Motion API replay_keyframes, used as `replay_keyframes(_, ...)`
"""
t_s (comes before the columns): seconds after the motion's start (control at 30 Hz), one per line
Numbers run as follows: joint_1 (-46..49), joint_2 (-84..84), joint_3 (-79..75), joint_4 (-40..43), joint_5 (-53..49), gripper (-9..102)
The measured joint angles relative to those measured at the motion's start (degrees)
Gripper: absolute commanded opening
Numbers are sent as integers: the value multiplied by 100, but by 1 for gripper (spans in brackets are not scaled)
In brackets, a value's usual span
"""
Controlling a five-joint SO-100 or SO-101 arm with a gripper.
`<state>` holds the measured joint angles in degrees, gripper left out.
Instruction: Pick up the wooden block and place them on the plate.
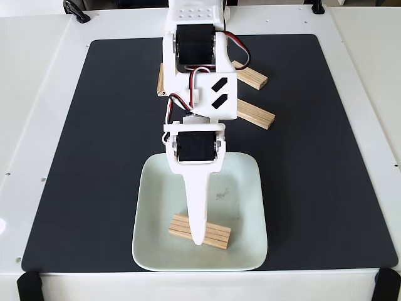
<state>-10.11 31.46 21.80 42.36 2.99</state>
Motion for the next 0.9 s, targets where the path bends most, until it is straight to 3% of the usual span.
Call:
replay_keyframes(0.43,-53,290,176,0,-9,0)
replay_keyframes(0.9,-308,3568,2742,-202,9,0)
